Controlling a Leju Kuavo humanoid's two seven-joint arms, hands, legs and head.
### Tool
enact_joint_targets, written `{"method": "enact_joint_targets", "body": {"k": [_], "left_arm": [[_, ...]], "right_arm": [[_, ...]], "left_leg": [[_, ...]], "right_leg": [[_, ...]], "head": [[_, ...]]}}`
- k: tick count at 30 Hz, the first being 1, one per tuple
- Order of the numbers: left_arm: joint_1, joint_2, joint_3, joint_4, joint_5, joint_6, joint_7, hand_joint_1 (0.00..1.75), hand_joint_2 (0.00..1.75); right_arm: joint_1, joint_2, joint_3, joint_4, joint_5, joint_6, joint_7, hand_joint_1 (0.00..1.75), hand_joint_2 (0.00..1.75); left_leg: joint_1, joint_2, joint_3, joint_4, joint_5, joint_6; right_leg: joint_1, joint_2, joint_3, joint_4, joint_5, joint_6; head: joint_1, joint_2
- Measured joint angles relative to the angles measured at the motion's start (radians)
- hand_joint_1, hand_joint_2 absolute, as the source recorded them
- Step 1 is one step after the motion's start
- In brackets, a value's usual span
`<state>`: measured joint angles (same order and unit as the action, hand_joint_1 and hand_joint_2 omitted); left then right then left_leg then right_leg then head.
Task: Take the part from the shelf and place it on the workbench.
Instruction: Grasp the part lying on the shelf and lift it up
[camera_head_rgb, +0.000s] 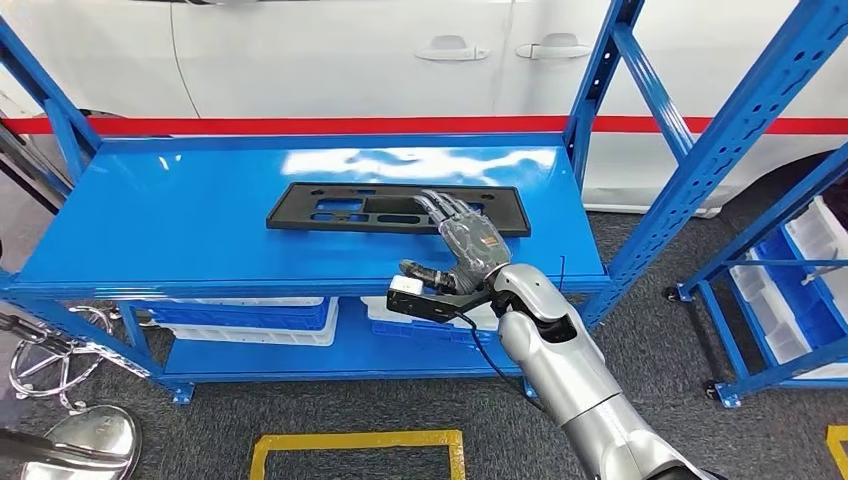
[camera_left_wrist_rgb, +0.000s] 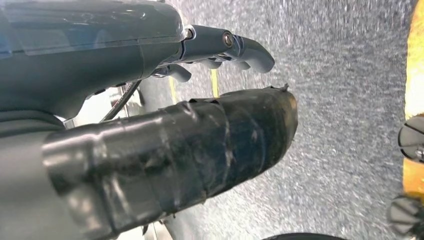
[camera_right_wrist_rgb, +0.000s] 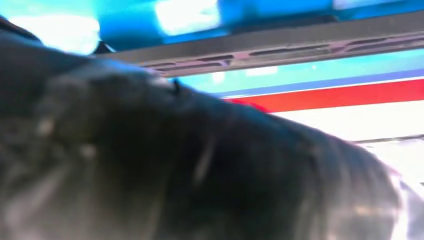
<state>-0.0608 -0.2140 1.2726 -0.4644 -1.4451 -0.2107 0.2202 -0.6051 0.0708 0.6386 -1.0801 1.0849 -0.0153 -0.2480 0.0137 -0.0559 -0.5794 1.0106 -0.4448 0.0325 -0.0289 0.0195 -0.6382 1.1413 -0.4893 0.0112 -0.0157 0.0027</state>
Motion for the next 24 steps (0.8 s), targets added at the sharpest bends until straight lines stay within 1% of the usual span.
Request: {"method": "enact_joint_targets", "body": {"k": [1, 2, 3, 4, 5, 6, 7, 8, 9, 10, 11, 12, 13, 14, 15, 16, 17, 18, 19, 20, 21, 22, 23, 24], "left_arm": [[-0.001, 0.0, 0.0, 0.0, 0.0, 0.0, 0.0, 0.0, 0.0], [-0.001, 0.0, 0.0, -0.001, 0.0, -0.001, 0.0, 0.0, 0.0], [0.0, 0.0, 0.0, -0.002, -0.001, -0.001, 0.0, 0.0, 0.0], [0.001, -0.001, 0.0, -0.002, -0.001, -0.001, 0.0, 0.0, 0.0], [0.002, -0.001, 0.001, -0.003, -0.002, -0.002, 0.0, 0.0, 0.0], [0.003, -0.001, 0.001, -0.003, -0.002, -0.002, 0.0, 0.0, 0.0], [0.003, -0.001, 0.001, -0.004, -0.003, -0.003, 0.0, 0.0, 0.0], [0.002, -0.001, 0.001, -0.004, -0.003, -0.003, 0.0, 0.0, 0.0], [0.001, -0.001, 0.001, -0.005, -0.003, -0.003, 0.0, 0.0, 0.0], [0.0, -0.001, 0.001, -0.005, -0.003, -0.004, 0.0, 0.0, 0.0], [0.0, -0.001, 0.001, -0.005, -0.003, -0.004, 0.0, 0.0, 0.0], [-0.001, -0.001, 0.001, -0.005, -0.003, -0.004, 0.0, 0.0, 0.0], [0.0, -0.001, 0.001, -0.005, -0.003, -0.004, 0.0, 0.0, 0.0], [0.001, -0.001, 0.001, -0.005, -0.003, -0.004, 0.0, 0.0, 0.0], [0.002, -0.001, 0.001, -0.005, -0.003, -0.004, 0.0, 0.0, 0.0], [0.002, -0.001, 0.001, -0.006, -0.003, -0.004, 0.0, 0.0, 0.0], [0.001, -0.001, 0.001, -0.007, -0.003, -0.004, 0.0, 0.0, 0.0], [-0.001, -0.001, 0.001, -0.007, -0.003, -0.003, 0.0, 0.0, 0.0], [-0.002, -0.001, 0.001, -0.007, -0.003, -0.003, 0.0, 0.0, 0.0], [-0.003, -0.001, 0.001, -0.007, -0.003, -0.002, 0.0, 0.0, 0.0], [-0.002, -0.001, 0.001, -0.007, -0.003, -0.002, 0.0, 0.0, 0.0], [-0.002, -0.001, 0.001, -0.007, -0.003, -0.002, 0.0, 0.0, 0.0], [-0.002, -0.001, 0.002, -0.007, -0.003, -0.001, 0.0, 0.0, 0.0], [-0.002, -0.001, 0.002, -0.007, -0.003, 0.0, 0.0, 0.0, 0.0]], "right_arm": [[-0.002, -0.001, 0.0, 0.0, 0.0, 0.0, 0.0, 0.0, 0.0], [-0.002, -0.001, 0.0, 0.001, -0.001, 0.0, -0.001, 0.0, 0.0], [-0.003, -0.002, 0.0, 0.001, -0.001, 0.0, -0.001, 0.0, 0.0], [-0.003, -0.002, 0.0, 0.002, -0.002, 0.0, -0.001, 0.0, 0.0], [-0.004, -0.002, 0.0, 0.003, -0.002, 0.0, -0.001, 0.0, 0.0], [-0.005, -0.001, 0.0, 0.003, -0.002, 0.0, -0.001, 0.0, 0.0], [-0.007, 0.0, 0.0, 0.004, -0.002, 0.0, -0.001, 0.0, 0.0], [-0.008, 0.001, 0.0, 0.004, -0.002, 0.0, -0.002, 0.0, 0.0], [-0.008, 0.001, 0.0, 0.004, -0.002, 0.0, -0.002, 0.0, 0.0], [-0.008, 0.0, 0.0, 0.005, -0.002, 0.001, -0.002, 0.0, 0.0], [-0.007, 0.0, 0.0, 0.007, -0.002, 0.001, -0.002, 0.0, 0.0], [-0.007, -0.001, 0.0, 0.008, -0.002, 0.001, -0.002, 0.0, 0.0], [-0.006, -0.001, 0.0, 0.009, -0.002, 0.001, -0.002, 0.0, 0.0], [-0.007, -0.001, 0.0, 0.009, -0.002, 0.001, -0.002, 0.0, 0.0], [-0.007, -0.001, 0.0, 0.009, -0.002, 0.001, -0.002, 0.0, 0.0], [-0.008, -0.001, 0.0, 0.009, -0.002, 0.001, -0.002, 0.0, 0.0], [-0.009, -0.001, 0.0, 0.009, -0.002, 0.001, -0.002, 0.0, 0.0], [-0.011, -0.001, 0.0, 0.009, -0.003, 0.001, -0.002, 0.0, 0.0], [-0.012, -0.001, 0.0, 0.009, -0.003, 0.001, -0.003, 0.0, 0.0], [-0.013, -0.001, 0.0, 0.009, -0.003, 0.001, -0.003, 0.0, 0.0], [-0.014, 0.0, 0.0, 0.009, -0.004, 0.001, -0.003, 0.0, 0.0], [-0.015, 0.001, 0.0, 0.009, -0.005, 0.001, -0.003, 0.0, 0.0], [-0.017, 0.001, 0.0, 0.009, -0.006, 0.001, -0.003, 0.0, 0.0], [-0.017, 0.0, 0.0, 0.009, -0.008, 0.002, -0.003, 0.0, 0.0]], "left_leg": [[0.0, -0.007, -0.003, 0.007, -0.003, -0.007], [0.0, -0.014, -0.007, 0.011, -0.004, -0.013], [0.001, -0.019, -0.011, 0.012, -0.004, -0.02], [0.002, -0.025, -0.013, 0.011, -0.003, -0.027], [0.004, -0.024, -0.015, 0.01, -0.004, -0.033], [0.004, -0.013, -0.018, 0.016, -0.009, -0.038], [0.004, 0.003, -0.029, 0.04, -0.024, -0.042], [0.004, 0.022, -0.049, 0.083, -0.048, -0.045], [0.004, 0.038, -0.08, 0.145, -0.078, -0.048], [0.005, 0.045, -0.114, 0.213, -0.106, -0.05], [0.005, 0.047, -0.143, 0.267, -0.123, -0.051], [0.005, 0.049, -0.161, 0.296, -0.125, -0.051], [0.005, 0.049, -0.158, 0.286, -0.107, -0.05], [0.005, 0.052, -0.137, 0.242, -0.075, -0.048], [0.003, 0.066, -0.104, 0.174, -0.037, -0.043], [-0.002, 0.083, -0.069, 0.104, -0.011, -0.037], [-0.007, 0.098, -0.044, 0.054, 0.004, -0.031], [-0.012, 0.109, -0.031, 0.026, 0.007, -0.026], [-0.016, 0.106, -0.028, 0.018, 0.002, -0.023], [-0.015, 0.096, -0.029, 0.016, 0.004, -0.019], [-0.012, 0.086, -0.026, 0.011, 0.006, -0.015], [-0.009, 0.078, -0.023, 0.007, 0.009, -0.01], [-0.006, 0.072, -0.021, 0.002, 0.012, -0.004], [-0.004, 0.067, -0.019, 0.0, 0.013, 0.0]], "right_leg": [[0.0, 0.011, 0.024, -0.051, 0.017, -0.002], [0.001, 0.019, 0.036, -0.079, 0.021, -0.004], [0.004, 0.022, 0.038, -0.084, 0.016, -0.008], [0.007, 0.016, 0.036, -0.086, 0.019, -0.014], [0.007, 0.008, 0.037, -0.089, 0.021, -0.021], [0.006, 0.002, 0.04, -0.093, 0.023, -0.029], [0.005, -0.005, 0.042, -0.098, 0.025, -0.037], [0.004, -0.014, 0.044, -0.102, 0.026, -0.043], [0.007, -0.022, 0.046, -0.103, 0.026, -0.048], [0.009, -0.032, 0.046, -0.103, 0.025, -0.051], [0.012, -0.041, 0.046, -0.102, 0.024, -0.052], [0.014, -0.05, 0.046, -0.102, 0.022, -0.054], [0.015, -0.058, 0.047, -0.101, 0.02, -0.054], [0.016, -0.066, 0.049, -0.099, 0.018, -0.054], [0.018, -0.073, 0.051, -0.098, 0.015, -0.052], [0.02, -0.08, 0.053, -0.095, 0.011, -0.049], [0.023, -0.086, 0.054, -0.093, 0.008, -0.045], [0.025, -0.094, 0.055, -0.093, 0.005, -0.04], [0.027, -0.102, 0.056, -0.093, 0.003, -0.036], [0.028, -0.112, 0.059, -0.094, 0.002, -0.032], [0.026, -0.11, 0.061, -0.09, -0.004, -0.026], [0.025, -0.097, 0.058, -0.075, -0.016, -0.022], [0.023, -0.077, 0.045, -0.042, -0.038, -0.017], [0.02, -0.051, 0.02, 0.013, -0.069, -0.013]], "head": [[0.0, 0.0], [0.0, 0.0], [-0.001, 0.0], [-0.001, 0.0], [-0.001, 0.0], [-0.001, 0.0], [-0.002, 0.0], [-0.003, 0.0], [-0.004, 0.0], [-0.005, 0.0], [-0.005, 0.0], [-0.005, 0.0], [-0.005, 0.0], [-0.005, 0.0], [-0.005, 0.0], [-0.005, 0.0], [-0.004, 0.0], [-0.004, 0.0], [-0.004, 0.0], [-0.004, 0.0], [-0.004, 0.0], [-0.004, 0.0], [-0.003, 0.0], [-0.003, 0.0]]}}
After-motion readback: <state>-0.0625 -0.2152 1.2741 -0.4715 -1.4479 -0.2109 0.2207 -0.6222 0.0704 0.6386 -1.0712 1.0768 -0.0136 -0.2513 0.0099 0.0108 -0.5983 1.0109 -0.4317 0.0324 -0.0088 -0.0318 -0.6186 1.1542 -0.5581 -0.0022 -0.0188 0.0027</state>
